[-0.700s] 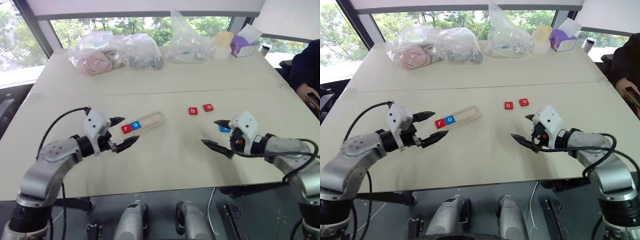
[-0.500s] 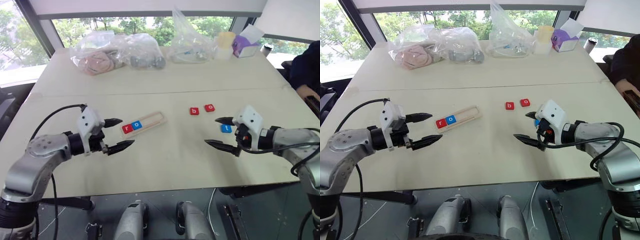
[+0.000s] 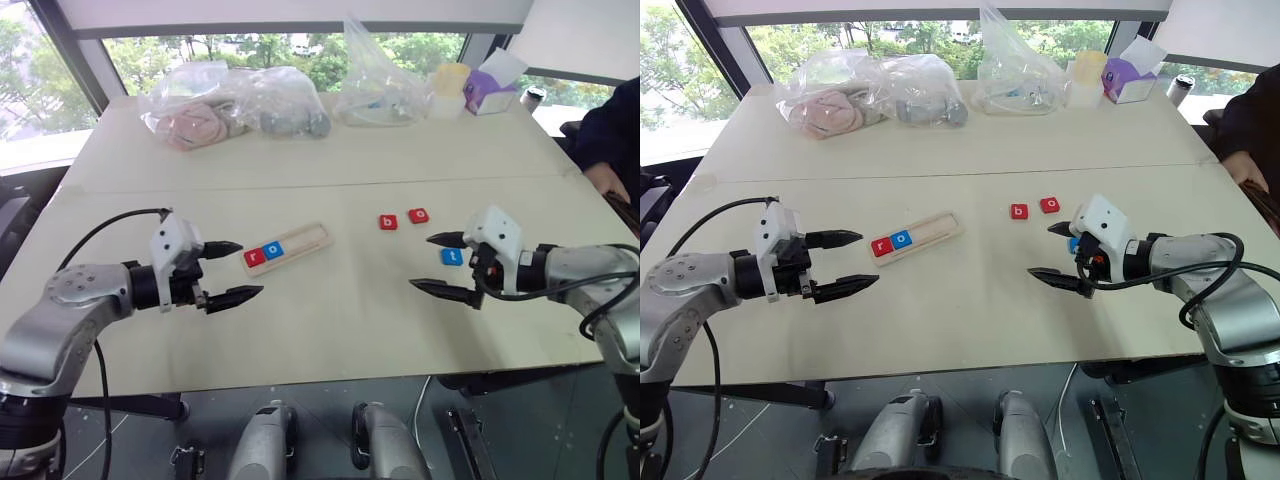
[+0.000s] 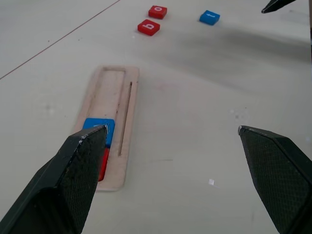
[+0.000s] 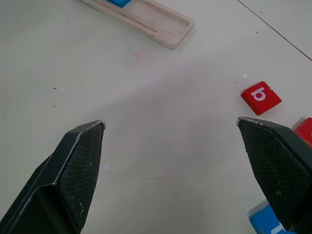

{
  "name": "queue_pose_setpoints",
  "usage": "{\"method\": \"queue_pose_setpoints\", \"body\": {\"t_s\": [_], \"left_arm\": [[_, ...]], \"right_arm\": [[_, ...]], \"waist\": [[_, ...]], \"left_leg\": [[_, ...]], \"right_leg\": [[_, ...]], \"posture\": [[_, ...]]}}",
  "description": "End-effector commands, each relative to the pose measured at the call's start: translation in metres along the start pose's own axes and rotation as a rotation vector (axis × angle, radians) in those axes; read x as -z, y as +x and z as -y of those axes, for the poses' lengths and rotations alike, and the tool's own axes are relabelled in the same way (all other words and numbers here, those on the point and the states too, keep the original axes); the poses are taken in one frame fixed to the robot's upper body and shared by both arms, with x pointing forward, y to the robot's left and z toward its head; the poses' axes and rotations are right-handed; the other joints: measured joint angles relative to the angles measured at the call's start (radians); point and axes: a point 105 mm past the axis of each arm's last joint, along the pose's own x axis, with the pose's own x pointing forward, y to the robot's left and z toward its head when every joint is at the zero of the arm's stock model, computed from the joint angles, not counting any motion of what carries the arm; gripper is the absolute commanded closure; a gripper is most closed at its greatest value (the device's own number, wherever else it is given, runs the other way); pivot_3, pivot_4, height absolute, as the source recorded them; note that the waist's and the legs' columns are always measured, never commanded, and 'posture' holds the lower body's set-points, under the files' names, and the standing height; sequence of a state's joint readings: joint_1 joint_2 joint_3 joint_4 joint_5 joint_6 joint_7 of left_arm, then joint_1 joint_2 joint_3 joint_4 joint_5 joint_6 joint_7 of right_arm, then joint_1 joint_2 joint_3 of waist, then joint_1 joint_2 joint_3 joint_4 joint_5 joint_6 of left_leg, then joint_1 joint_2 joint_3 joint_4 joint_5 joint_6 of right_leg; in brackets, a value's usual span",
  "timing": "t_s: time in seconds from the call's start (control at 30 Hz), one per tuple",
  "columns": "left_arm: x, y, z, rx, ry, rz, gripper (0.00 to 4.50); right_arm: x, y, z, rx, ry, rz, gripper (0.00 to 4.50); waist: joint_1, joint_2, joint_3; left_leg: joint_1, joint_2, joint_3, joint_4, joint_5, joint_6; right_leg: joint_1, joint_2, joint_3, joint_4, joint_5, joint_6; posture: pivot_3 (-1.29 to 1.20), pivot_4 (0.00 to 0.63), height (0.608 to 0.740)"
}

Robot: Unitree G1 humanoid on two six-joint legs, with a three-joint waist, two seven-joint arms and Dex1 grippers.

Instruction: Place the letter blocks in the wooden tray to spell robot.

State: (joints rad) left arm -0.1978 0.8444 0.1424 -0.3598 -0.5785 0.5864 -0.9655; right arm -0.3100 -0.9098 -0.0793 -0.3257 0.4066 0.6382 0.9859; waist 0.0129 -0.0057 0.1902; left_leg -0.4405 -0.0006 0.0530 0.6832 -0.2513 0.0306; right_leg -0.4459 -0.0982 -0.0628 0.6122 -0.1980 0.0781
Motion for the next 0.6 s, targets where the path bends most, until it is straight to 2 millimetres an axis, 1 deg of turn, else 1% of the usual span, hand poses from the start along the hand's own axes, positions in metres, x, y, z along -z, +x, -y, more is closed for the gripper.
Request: {"method": "queue_pose_setpoints", "body": {"t_s": [0.03,0.17,0.3,0.4,0.43,0.53,0.6], "left_arm": [[-0.007,-0.005,-0.005,-0.014,0.038,0.003,0.00],[0.001,-0.005,-0.018,-0.043,0.038,-0.009,0.00],[0.012,0.002,-0.033,-0.039,0.037,-0.029,0.00],[0.019,0.012,-0.046,-0.003,0.031,-0.031,0.00],[0.024,0.015,-0.050,0.019,0.036,-0.045,0.00],[0.035,0.022,-0.057,0.071,0.051,-0.078,0.00],[0.039,0.028,-0.062,0.097,0.058,-0.090,0.00]], "right_arm": [[-0.011,-0.001,0.002,0.004,-0.042,0.022,0.04],[-0.011,0.002,-0.001,-0.006,-0.038,0.030,0.04],[-0.009,0.007,-0.006,-0.019,-0.036,0.029,0.04],[-0.011,0.009,-0.007,-0.014,-0.036,0.036,0.04],[-0.011,0.009,-0.008,-0.012,-0.036,0.037,0.04],[-0.011,0.010,-0.011,-0.011,-0.034,0.039,0.04],[-0.011,0.009,-0.013,-0.006,-0.031,0.041,0.04]], "waist": [[0.000,0.000,0.000],[0.001,0.000,0.000],[0.002,0.000,0.000],[0.002,0.000,0.000],[0.003,0.000,0.000],[0.001,0.000,0.000],[0.001,0.000,0.000]], "left_leg": [[0.000,0.000,0.000,0.000,0.000,0.000],[0.000,0.000,0.000,0.000,0.000,0.000],[0.000,0.000,0.000,0.000,0.000,0.000],[0.000,0.000,0.000,0.000,0.000,0.000],[0.000,0.000,0.000,0.000,0.000,0.000],[0.000,0.000,0.001,0.000,0.000,0.000],[-0.001,0.000,0.001,0.000,0.000,0.000]], "right_leg": [[0.000,0.000,0.000,0.000,0.000,0.000],[0.000,0.000,0.000,0.000,0.000,0.000],[0.000,0.000,0.000,0.000,0.000,0.000],[0.000,0.000,0.000,0.000,0.000,0.000],[0.000,0.000,0.000,0.000,0.000,0.000],[0.000,0.000,0.000,0.000,0.000,0.000],[0.000,0.001,0.000,0.000,0.000,0.000]], "posture": [[0.00,0.150,0.725],[0.00,0.150,0.725],[0.00,0.150,0.725],[0.00,0.150,0.725],[0.00,0.150,0.725],[0.00,0.150,0.725],[0.00,0.150,0.725]]}}
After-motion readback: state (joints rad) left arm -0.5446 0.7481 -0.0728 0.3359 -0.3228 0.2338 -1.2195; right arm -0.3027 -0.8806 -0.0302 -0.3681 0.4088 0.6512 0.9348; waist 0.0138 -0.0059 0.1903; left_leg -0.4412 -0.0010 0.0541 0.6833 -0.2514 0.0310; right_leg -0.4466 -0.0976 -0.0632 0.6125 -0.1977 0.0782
